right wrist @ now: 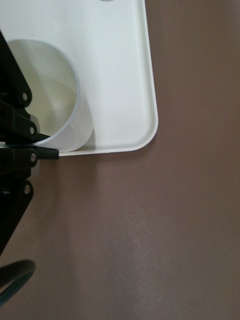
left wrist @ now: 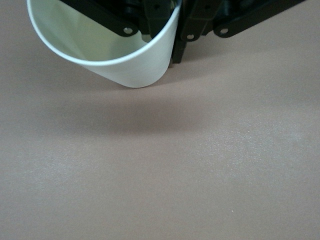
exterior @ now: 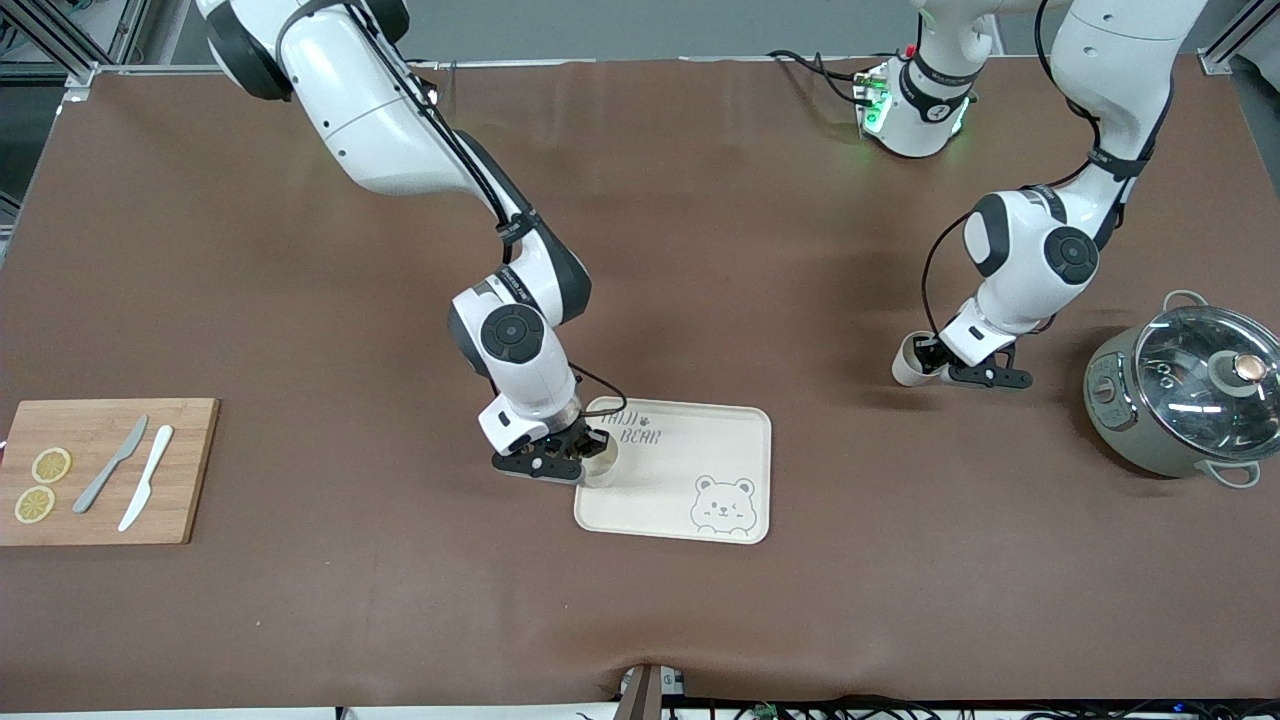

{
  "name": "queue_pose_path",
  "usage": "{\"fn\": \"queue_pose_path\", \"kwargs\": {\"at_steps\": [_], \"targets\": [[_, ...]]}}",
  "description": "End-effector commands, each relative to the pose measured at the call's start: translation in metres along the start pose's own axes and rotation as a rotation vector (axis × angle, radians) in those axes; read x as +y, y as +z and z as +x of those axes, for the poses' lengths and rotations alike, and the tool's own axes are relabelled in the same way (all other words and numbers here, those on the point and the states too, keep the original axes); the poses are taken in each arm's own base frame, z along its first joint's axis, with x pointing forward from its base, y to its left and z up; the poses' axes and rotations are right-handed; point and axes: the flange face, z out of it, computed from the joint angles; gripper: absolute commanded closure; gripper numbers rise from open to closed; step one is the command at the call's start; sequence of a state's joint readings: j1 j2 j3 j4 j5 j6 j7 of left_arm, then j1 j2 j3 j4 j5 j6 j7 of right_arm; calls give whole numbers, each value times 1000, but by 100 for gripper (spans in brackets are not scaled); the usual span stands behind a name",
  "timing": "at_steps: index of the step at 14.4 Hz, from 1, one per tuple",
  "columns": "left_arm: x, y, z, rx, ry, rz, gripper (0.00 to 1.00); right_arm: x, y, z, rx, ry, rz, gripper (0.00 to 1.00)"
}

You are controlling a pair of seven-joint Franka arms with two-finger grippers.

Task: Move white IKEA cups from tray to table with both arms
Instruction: 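Set the cup down with the left gripper while the right gripper lifts its cup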

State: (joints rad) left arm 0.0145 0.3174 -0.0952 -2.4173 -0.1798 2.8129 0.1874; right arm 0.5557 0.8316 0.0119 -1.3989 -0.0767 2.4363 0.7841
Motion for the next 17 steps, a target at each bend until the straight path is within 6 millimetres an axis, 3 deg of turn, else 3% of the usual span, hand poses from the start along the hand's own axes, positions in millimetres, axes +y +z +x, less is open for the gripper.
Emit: {"fn": "queue_pose_path", "kwargs": {"at_steps": [1,2,6,11,14,17], "targets": [[1,5,5,6,14,-13,5,11,-9,6,-6,-48,-43,100],[0,4,5,8,21,-12,0,15,-9,9,-10,-53,-50,100],[1,-9,11,26,11,-12,0,18,-10,11,-12,-51,-53,100],[2,-28,10,-6,13,-22,0,3,-19,7,-11,-42,-23,100],[4,-46,9,-45,14,-35,0,4,-63,19,-29,1,17,100],[2,-66,7,-74,9,-45,0,46,-129,48,-89,-80,-34,100]]}}
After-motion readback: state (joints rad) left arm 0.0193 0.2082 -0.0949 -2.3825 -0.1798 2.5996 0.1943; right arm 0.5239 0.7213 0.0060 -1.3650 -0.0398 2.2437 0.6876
